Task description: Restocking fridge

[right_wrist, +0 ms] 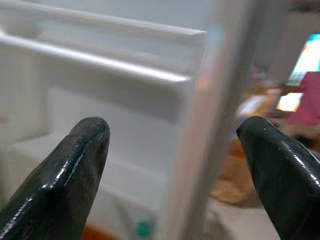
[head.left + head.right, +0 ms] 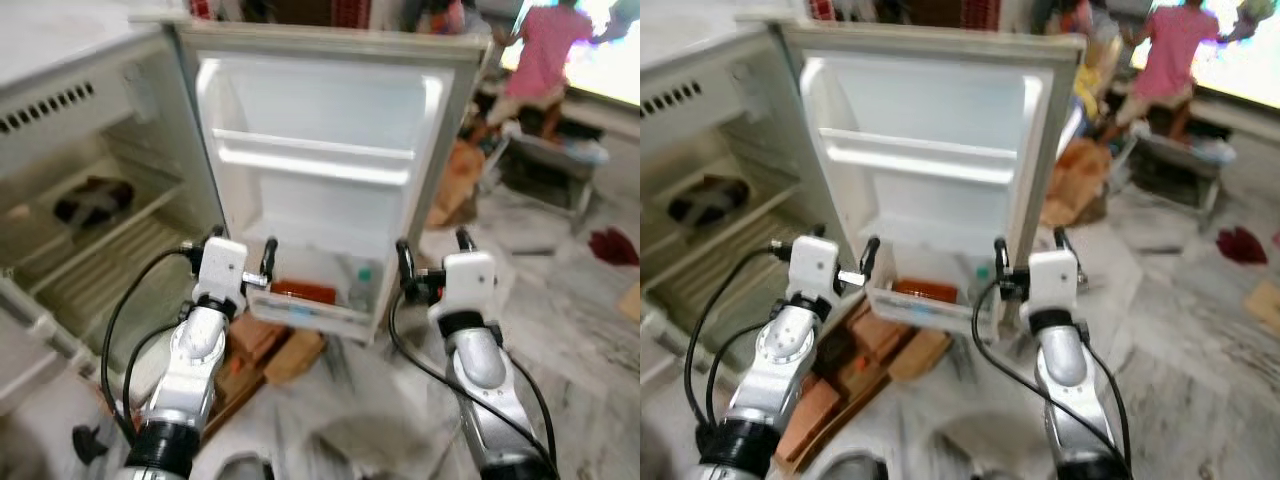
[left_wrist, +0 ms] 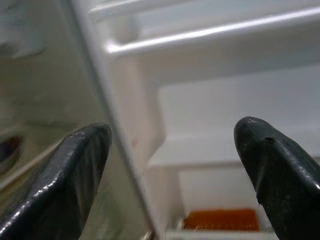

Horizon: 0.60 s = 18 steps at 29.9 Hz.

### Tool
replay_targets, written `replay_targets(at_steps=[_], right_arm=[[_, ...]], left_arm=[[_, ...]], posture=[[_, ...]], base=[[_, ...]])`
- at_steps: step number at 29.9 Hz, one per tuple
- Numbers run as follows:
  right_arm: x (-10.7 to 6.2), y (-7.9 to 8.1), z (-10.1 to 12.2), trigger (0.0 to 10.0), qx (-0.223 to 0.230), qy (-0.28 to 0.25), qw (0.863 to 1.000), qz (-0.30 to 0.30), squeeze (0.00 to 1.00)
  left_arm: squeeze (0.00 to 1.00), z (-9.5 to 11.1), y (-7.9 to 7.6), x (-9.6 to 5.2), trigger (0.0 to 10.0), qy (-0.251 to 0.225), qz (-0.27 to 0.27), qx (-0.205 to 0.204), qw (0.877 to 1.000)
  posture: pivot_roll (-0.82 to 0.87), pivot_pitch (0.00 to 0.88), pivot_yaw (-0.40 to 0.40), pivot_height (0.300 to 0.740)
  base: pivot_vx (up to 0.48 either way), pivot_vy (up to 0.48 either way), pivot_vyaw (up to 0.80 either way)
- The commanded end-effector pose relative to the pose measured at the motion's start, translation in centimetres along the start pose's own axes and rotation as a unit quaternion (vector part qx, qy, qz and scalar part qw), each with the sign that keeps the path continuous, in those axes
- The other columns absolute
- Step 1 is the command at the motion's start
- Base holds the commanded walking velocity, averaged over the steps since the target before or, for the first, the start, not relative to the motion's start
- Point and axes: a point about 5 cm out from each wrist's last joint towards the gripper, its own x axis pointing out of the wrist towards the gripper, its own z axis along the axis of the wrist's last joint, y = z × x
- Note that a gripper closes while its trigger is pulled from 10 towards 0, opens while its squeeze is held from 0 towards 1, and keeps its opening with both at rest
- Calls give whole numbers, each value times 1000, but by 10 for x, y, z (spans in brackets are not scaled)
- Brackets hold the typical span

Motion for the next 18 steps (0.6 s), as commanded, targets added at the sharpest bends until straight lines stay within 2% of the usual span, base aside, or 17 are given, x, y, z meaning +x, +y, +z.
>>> replay_targets(at_steps=[1,8,18], right_arm=[[4,0,5,10000,1,-10,1000,10,0],[5,3,6,10000,2,-15,1000,25,0],[4,10,6,10000,13,-18,998,58,0]], left_arm=[[0,2,-1,2,10000,-4,-4,5,1000],[0,2,-1,2,10000,-5,-1,11,1000],[0,2,-1,3,10000,-5,2,12,1000]], posture=[[-1,21,-2,740],[-2,19,-3,740],[-2,14,-2,740]], base=[[0,-390,800],[0,-374,800],[0,-349,400]])
